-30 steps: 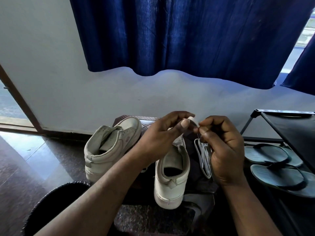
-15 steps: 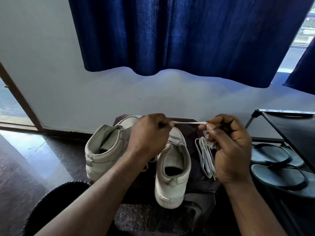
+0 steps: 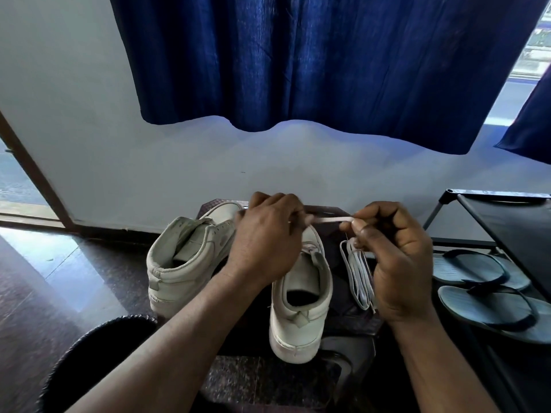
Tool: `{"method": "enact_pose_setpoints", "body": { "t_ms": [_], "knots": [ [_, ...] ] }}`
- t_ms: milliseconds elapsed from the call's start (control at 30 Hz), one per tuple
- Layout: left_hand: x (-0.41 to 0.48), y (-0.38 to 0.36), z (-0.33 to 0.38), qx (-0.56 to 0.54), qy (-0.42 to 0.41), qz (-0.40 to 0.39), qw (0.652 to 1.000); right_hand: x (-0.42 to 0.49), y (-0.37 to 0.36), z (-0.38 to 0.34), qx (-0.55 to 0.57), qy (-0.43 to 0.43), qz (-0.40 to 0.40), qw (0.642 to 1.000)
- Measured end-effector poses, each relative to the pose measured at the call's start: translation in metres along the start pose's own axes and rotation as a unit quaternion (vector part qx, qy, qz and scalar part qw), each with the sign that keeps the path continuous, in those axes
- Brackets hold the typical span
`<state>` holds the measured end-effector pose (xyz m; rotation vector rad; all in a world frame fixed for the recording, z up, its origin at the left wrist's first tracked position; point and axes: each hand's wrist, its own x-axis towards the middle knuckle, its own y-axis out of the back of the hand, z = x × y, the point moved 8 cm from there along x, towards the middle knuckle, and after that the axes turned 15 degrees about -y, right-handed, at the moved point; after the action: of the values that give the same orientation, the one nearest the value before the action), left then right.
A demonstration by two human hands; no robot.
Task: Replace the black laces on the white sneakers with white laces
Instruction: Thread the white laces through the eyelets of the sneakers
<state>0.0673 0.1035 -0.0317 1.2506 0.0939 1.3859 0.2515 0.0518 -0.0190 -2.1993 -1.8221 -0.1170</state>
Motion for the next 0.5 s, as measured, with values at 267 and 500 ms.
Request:
{"method": "enact_pose_setpoints", "body": {
  "t_ms": [267, 500],
  "knots": [
    [0.004, -0.003, 0.021, -0.131, -0.087, -0.021, 0.987, 0.001, -0.007, 0.007, -0.026, -0.012, -0.018, 0.999],
    [-0.004, 0.001, -0.016, 0.080, 0.059, -0.057, 0.993, 0.001, -0.001, 0.003, 0.022, -0.017, -0.013, 1.000]
  ]
}}
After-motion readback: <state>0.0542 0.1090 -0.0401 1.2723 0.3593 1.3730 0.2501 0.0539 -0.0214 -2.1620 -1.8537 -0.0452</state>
